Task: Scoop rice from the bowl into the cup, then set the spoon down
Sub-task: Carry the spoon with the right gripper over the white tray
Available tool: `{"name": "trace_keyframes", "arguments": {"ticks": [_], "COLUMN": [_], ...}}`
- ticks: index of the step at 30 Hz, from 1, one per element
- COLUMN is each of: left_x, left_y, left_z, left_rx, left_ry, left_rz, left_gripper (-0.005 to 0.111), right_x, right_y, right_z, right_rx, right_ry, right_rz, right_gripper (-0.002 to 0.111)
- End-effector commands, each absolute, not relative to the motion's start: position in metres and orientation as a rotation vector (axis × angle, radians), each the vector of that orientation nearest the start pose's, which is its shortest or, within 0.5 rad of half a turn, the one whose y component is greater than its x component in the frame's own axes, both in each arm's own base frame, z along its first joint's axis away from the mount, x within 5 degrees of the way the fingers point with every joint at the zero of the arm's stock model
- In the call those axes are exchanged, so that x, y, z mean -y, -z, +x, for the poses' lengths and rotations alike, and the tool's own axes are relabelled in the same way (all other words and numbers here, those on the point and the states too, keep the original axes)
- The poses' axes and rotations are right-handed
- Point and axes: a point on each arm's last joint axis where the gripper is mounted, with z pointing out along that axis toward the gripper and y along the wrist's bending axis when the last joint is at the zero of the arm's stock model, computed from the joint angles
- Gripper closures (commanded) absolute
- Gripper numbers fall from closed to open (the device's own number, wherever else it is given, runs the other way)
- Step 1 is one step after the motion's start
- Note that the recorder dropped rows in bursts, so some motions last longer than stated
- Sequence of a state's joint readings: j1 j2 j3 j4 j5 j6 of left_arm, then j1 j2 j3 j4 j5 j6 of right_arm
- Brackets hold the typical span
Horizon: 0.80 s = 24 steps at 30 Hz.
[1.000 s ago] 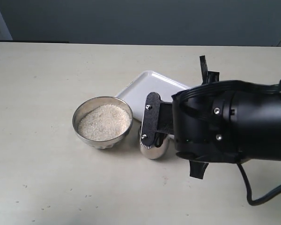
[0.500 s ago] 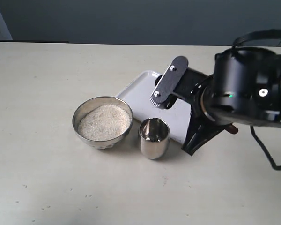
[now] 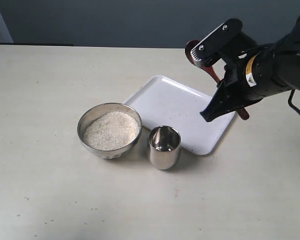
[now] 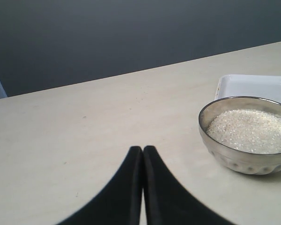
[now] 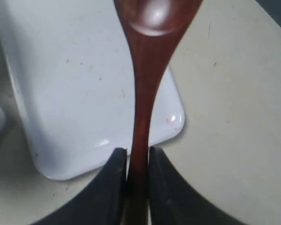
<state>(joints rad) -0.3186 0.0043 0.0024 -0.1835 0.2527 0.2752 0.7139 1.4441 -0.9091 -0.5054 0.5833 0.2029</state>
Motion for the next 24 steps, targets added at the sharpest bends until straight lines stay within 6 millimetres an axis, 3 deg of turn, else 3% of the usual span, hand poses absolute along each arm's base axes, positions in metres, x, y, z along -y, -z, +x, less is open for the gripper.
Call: {"name": "trace_keyframes", "arguments": {"ticks": [1, 6, 10, 24], "left_x": [0.021, 0.021, 0.021, 0.021], "left_y": [-0.192, -0.192, -0.192, -0.192], "left_z": [0.051, 0.051, 0.051, 0.051], "left_rx": [-1.681, -1.68, -1.68, -1.68], "left_ry": [0.209, 0.207, 0.207, 0.207], "left_rz": [0.388, 0.389, 0.389, 0.389], "left_gripper": [0.106, 0.106, 0.106, 0.106], "right_x": [-0.156, -0.147, -0.15, -0.173], "right_y": [-0.245, -0.221, -0.203, -0.184], "right_z": [0.25, 0.267, 0.277, 0.306], "right_rx": [-2.266, -2.347, -2.399, -2.436], "right_ry": [0.075, 0.003, -0.053, -0.176], "right_rz": [-0.988, -1.0, -1.014, -0.951], "right_gripper": [0.109, 0.109, 0.109, 0.109]}}
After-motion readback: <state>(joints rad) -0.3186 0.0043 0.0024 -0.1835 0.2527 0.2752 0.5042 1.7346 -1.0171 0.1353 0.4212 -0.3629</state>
